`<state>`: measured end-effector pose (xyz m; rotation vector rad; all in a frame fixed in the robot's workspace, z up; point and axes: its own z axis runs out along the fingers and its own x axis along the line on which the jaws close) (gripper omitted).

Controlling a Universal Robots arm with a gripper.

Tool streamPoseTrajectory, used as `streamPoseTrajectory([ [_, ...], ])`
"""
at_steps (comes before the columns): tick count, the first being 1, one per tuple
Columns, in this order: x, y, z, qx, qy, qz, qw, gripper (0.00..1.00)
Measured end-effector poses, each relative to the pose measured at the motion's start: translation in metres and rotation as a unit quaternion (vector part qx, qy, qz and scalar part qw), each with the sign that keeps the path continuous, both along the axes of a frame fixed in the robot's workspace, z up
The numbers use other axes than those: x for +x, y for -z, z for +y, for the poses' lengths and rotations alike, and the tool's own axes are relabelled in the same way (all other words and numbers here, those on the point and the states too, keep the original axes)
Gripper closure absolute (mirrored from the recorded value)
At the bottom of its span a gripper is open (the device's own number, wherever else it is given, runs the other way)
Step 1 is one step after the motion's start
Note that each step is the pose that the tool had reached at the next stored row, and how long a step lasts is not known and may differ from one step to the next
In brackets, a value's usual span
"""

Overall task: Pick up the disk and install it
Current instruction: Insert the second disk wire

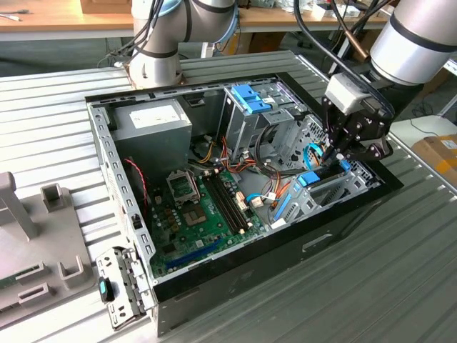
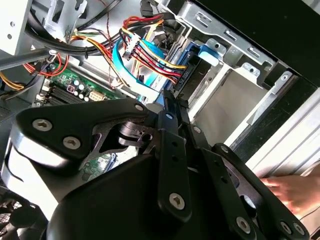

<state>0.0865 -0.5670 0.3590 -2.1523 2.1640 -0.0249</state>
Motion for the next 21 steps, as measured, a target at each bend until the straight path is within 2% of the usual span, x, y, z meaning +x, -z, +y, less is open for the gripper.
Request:
streamPoseTrajectory([
  [1,-0.0005,0.0001,0.0,0.0005,0.0,-0.0049,1.0,0.84],
  [2,-0.0029,0.0001,-0.0001,0.0009,0.0,-0.018,0.9998,0.84],
  [5,-0.0086,0.0002,-0.0012,0.001,0.0,-0.0235,0.9997,0.84],
  [6,-0.0116,0.0011,-0.0028,0.0013,0.0,-0.0328,0.9995,0.84],
  [7,-0.0137,0.0018,-0.0033,0.0018,0.0,-0.039,0.9992,0.84],
  [8,-0.0154,0.0021,-0.0034,0.0019,0.0,-0.0403,0.9992,0.84],
  [11,-0.0157,0.005,-0.0034,0.0027,-0.001,-0.0415,0.9991,0.84],
  [15,-0.0164,0.0056,-0.0034,0.0031,-0.005,-0.0428,0.9991,0.84],
  [16,-0.0167,0.0056,-0.0034,0.0031,-0.007,-0.0445,0.999,0.84],
  [19,-0.0184,0.0059,-0.0035,0.0031,-0.01,-0.0548,0.9984,0.84],
  [21,-0.0202,0.0064,-0.0051,0.0032,-0.01,-0.0558,0.9984,0.84],
])
